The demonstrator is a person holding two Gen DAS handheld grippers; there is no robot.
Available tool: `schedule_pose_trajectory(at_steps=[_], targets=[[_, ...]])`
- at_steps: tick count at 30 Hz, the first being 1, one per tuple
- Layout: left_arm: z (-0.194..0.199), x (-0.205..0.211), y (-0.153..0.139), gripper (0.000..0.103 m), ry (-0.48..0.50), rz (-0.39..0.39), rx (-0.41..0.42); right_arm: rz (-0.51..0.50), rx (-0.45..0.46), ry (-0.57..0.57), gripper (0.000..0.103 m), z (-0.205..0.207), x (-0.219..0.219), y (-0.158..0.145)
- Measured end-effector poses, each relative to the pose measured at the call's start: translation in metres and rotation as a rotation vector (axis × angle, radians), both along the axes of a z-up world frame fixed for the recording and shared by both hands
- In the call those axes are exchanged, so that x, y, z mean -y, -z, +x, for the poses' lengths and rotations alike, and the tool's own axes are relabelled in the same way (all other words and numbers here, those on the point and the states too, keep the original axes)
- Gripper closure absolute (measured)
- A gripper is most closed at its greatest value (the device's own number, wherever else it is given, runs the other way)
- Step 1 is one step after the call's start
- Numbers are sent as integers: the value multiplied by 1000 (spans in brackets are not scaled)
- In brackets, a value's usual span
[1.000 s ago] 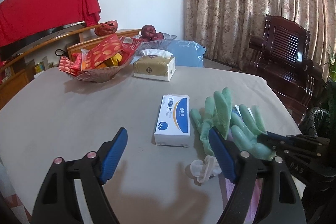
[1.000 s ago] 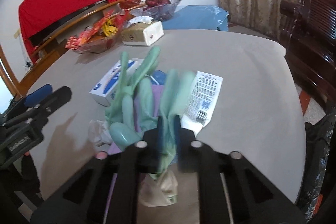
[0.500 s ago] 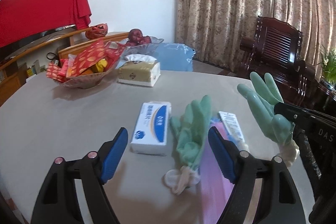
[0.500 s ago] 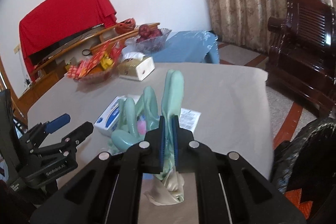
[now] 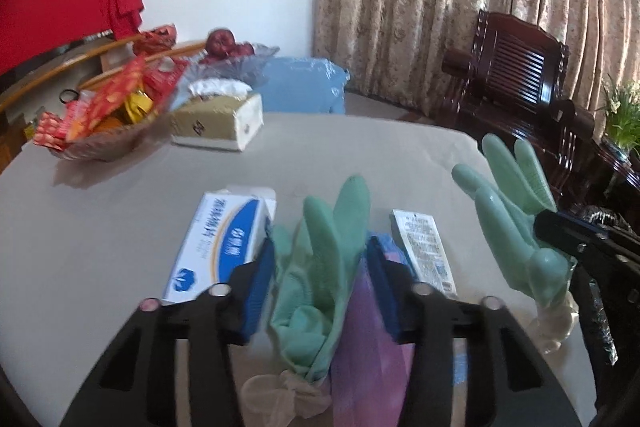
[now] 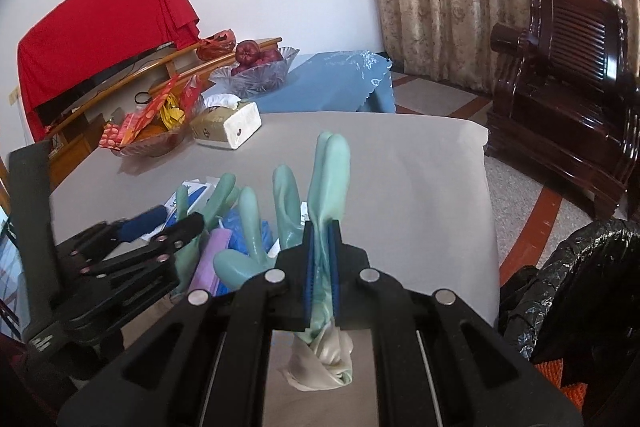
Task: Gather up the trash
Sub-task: 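Grasp a green glove with the right gripper while the left gripper grasps the other glove, then carry both green gloves over the bin and open both grippers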
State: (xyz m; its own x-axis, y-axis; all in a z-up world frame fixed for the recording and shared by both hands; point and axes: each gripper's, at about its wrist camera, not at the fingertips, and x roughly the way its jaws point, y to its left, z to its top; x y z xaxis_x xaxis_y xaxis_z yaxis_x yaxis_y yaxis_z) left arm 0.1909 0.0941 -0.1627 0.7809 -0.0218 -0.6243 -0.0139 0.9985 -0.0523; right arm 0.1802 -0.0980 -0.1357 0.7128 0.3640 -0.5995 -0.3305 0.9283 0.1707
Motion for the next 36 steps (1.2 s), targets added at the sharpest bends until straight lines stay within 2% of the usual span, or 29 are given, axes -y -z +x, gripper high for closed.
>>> schedule_pose_trajectory(at_steps=[4,7,23,29,36], targets=[[4,-1,8,89,11,-26,-35,5,-2,4,97,-2,1,0],[-1,-3,3,95,-10,-21,-18,9,-2,8,97,-5,2,-2],[-52,-22,-82,97,-44,-20,140,47,97,-5,97,-36,4,-51],[-63,-26,-98,97,-40,-30,153,47,116,-8,97,-46,3,-63],[-77,-7,-105,97,0,-40,160,41,133,1,97,-62,10,-75]])
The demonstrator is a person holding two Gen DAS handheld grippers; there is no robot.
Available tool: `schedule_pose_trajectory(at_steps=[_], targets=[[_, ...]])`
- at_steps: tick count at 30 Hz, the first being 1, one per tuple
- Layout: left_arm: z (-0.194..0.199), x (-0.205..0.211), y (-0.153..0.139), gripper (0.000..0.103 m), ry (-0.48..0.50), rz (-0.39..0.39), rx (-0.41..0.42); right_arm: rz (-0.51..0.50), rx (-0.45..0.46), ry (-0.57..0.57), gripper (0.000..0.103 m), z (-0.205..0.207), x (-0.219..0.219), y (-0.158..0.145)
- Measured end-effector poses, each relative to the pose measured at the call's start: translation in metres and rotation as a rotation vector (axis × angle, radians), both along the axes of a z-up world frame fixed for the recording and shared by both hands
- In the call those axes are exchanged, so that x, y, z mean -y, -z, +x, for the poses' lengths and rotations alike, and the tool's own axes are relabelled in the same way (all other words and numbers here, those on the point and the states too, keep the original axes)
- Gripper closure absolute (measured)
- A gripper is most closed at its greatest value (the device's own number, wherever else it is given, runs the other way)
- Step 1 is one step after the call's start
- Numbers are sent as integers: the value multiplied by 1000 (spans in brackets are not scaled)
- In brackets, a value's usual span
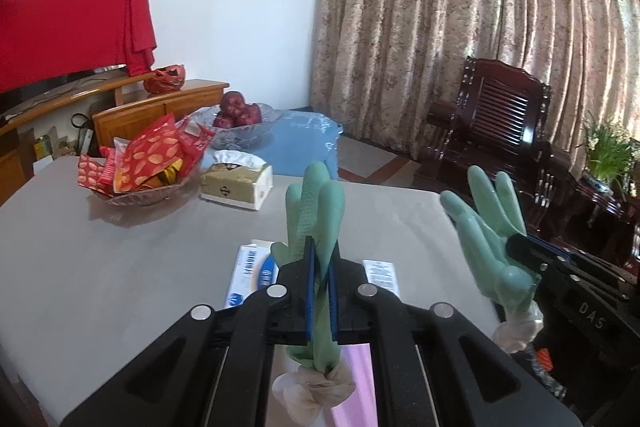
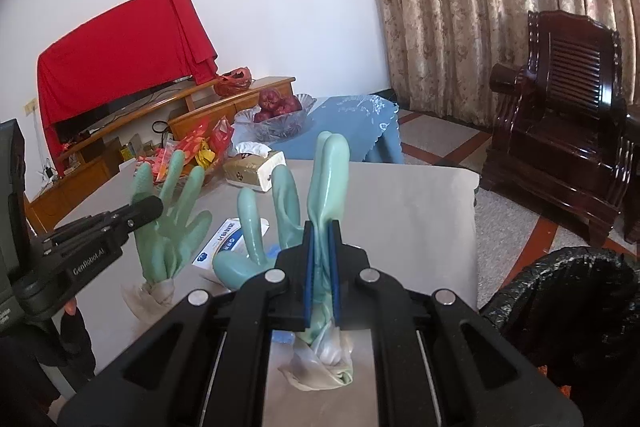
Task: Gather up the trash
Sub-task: 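Carry both green gloves over the bin and open both grippers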
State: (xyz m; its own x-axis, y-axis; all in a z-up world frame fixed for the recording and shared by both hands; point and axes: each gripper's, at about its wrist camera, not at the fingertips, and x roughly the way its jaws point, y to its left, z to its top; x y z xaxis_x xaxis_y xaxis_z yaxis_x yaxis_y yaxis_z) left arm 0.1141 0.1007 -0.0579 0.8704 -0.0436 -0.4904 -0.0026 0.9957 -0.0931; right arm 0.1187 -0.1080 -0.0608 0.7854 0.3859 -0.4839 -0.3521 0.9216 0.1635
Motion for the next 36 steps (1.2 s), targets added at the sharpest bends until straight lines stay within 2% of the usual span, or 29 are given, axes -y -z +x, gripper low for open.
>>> schedule_pose_trajectory(at_steps=[10,21,36], targets=[[-12,47,-17,97,117,-26,28,-8,46,51,97,-26,33,-22],[-13,95,-28,97,223,-42,52,-34,62,139,97,-46,78,-29],[-11,194,-24,97,414,-70,45,-84,69,346,97,-76,180,-24]])
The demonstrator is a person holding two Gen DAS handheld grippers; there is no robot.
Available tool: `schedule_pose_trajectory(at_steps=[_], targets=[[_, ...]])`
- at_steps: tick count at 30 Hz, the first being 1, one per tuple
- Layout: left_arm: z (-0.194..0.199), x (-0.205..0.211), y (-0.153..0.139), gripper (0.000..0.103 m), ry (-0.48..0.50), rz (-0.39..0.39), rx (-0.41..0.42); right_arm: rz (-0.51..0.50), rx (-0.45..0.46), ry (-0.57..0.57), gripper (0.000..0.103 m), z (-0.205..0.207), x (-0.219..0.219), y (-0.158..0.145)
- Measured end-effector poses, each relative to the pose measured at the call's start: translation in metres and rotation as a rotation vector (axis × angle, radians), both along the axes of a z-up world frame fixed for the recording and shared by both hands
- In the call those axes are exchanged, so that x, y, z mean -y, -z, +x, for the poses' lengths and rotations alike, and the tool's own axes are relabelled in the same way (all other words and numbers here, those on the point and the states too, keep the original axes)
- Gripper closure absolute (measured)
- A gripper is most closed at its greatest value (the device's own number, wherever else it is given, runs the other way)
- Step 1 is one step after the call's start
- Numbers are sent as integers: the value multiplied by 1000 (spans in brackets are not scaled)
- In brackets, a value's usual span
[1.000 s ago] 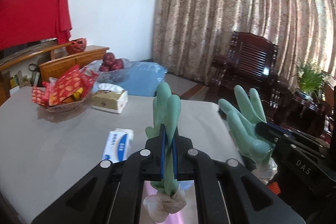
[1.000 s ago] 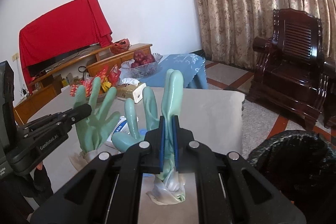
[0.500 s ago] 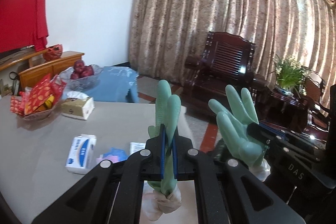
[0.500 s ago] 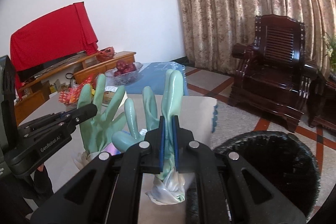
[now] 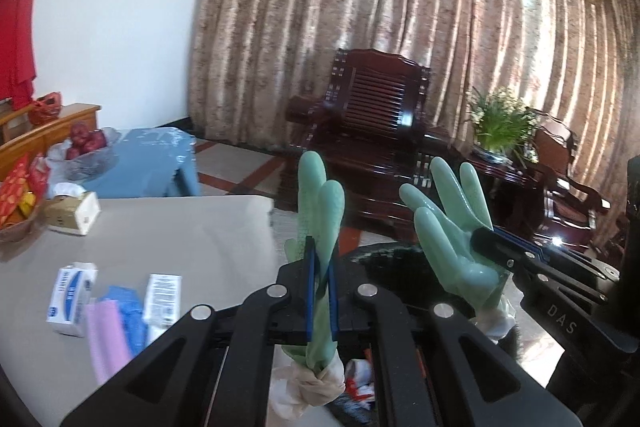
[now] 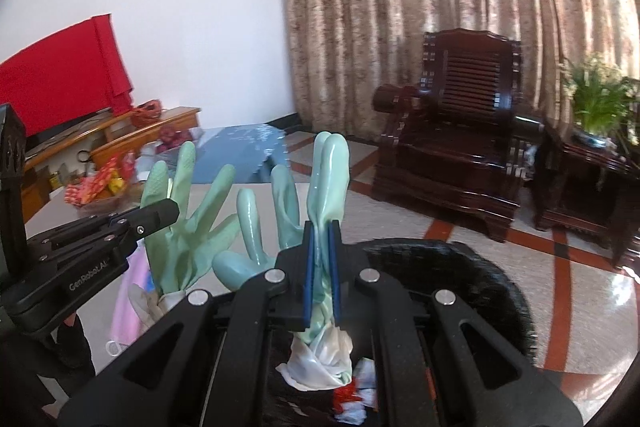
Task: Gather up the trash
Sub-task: 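Carry both green gloves over the bin and open both grippers, then return to the table and grasp the pink mask with the left gripper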
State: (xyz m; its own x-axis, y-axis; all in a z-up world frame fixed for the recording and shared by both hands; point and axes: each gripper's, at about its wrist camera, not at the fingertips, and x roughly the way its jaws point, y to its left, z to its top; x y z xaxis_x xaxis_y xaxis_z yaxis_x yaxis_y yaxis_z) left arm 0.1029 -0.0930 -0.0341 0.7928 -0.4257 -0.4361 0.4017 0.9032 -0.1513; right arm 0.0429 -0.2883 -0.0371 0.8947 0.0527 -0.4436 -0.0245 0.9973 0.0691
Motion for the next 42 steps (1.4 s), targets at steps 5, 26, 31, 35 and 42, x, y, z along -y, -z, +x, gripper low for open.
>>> schedule_pose_trajectory(at_steps=[5,26,31,35,42], targets=[[1,37,6,97,55,12,4,-4,-9,57,97,-8,27,8],[17,103,36,49,152,41,-26,-17,-119,189,61,4,81,66],[17,85,29,31,114,43,3,-27,-91,228,8,-4,76,63],[16,54,21,23,54,43,12,6,-90,212,5,-5,66,61],[4,-21,20,22,-101,76,31,42,-63,128,5,6,27,51]])
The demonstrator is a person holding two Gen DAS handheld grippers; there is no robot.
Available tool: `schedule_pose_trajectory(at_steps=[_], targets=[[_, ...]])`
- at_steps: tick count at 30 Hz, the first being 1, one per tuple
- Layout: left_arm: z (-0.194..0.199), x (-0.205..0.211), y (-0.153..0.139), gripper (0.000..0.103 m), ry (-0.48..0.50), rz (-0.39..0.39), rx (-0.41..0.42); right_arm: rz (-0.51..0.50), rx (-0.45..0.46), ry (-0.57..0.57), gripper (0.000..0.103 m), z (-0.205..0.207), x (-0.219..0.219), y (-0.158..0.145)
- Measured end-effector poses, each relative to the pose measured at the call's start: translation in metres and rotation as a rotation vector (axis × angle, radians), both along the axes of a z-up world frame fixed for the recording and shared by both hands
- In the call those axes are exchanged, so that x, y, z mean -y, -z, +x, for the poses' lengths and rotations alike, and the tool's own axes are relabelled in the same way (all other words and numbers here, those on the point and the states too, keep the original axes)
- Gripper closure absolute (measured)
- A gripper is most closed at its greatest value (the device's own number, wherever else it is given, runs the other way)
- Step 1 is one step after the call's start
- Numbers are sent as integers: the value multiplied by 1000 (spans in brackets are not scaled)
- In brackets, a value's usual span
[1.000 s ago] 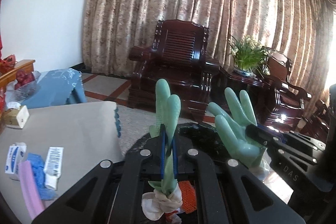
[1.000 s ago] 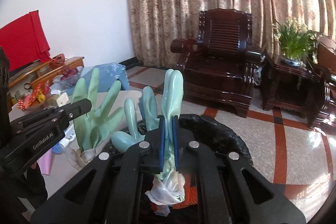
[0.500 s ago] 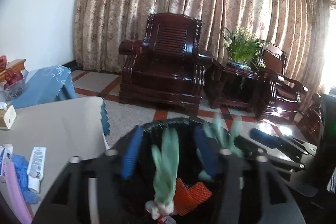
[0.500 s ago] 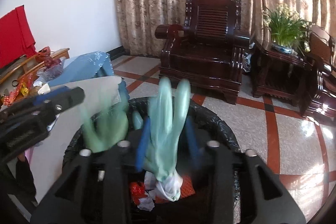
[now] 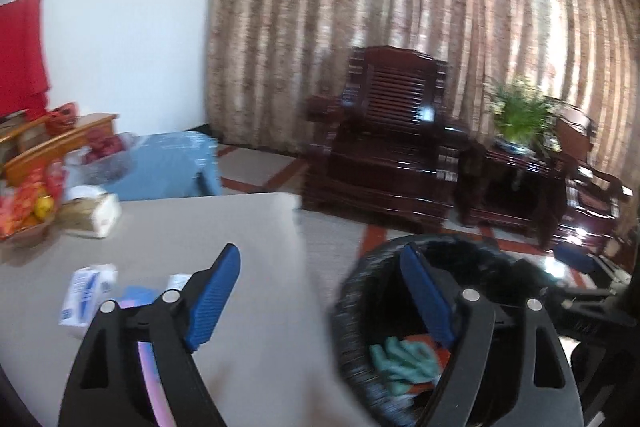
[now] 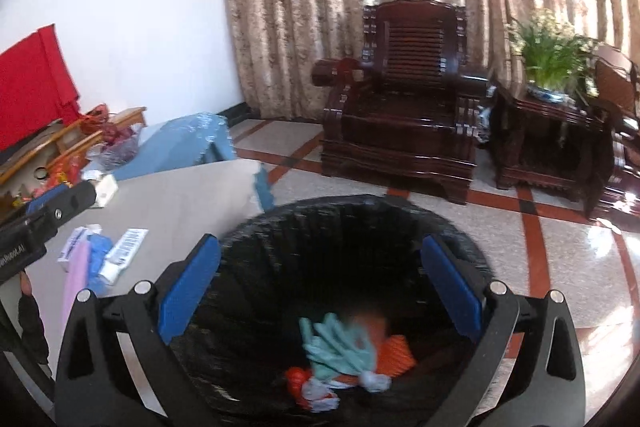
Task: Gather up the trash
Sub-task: 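Return to the table and grasp the pink mask with the left gripper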
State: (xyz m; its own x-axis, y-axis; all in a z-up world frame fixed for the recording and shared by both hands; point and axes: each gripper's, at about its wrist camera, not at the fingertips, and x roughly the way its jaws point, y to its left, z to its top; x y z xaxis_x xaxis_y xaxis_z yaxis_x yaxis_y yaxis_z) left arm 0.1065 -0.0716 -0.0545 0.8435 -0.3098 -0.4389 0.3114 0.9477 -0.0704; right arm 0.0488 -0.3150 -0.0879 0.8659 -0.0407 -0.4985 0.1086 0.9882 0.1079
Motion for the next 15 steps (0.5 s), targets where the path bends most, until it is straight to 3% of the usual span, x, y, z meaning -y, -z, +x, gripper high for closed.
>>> schedule_pose_trajectory(at_steps=[8,15], targets=[[-20,-91,12,22,-211,62,14,24,27,-146,5,19,-75,-5],[-31,-138,28,22,-306,60,-31,19,35,-261,5,31,-135,-5]])
